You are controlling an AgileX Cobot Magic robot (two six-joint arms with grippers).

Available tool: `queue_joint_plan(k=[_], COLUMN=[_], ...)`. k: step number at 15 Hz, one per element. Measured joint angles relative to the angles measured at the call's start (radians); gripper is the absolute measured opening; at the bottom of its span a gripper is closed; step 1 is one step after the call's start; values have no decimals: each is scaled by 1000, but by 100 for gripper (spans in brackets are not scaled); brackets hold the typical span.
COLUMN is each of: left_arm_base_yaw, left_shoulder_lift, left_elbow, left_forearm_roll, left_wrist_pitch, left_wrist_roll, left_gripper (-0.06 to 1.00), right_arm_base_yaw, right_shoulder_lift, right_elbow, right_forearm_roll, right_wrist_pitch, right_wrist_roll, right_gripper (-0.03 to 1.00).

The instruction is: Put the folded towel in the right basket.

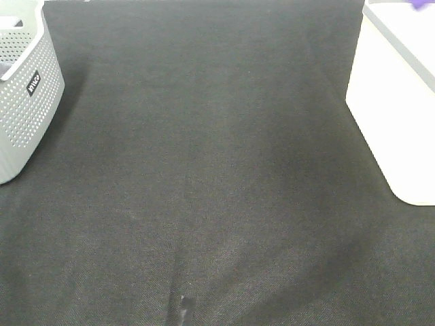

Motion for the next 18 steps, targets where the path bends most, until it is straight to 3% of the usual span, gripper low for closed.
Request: queue_joint_plan(k=[5,7,8,9,11,12,14,18], left_arm_base_yaw=[0,0,0,0,0,0,0,0], left_shoulder_lift=[0,0,0,0,0,0,0,0], left_elbow=[0,0,0,0,0,0,0,0], left_forearm_roll=[0,0,0,0,0,0,0,0], left_wrist_pitch=[0,0,0,0,0,0,0,0], left_wrist_roll=[0,0,0,0,0,0,0,0], left_gripper=[99,99,99,99,99,99,99,99], right_arm_base_yaw=[-38,-38,-38,-38,-38,-38,-38,8], right_shoulder_lift=[92,134,145,153,170,178,183,119], right_elbow=[2,3,5,5,5,5,5,5], right_forearm_roll=[-61,-130,-149,-160,-181,-186,-159,-10], right_wrist_pitch=[8,8,8,8,8,8,8,8], right_wrist_roll=[1,53,88,112,137,137,139,129], right_gripper=[5,5,12,27,75,88,96,98])
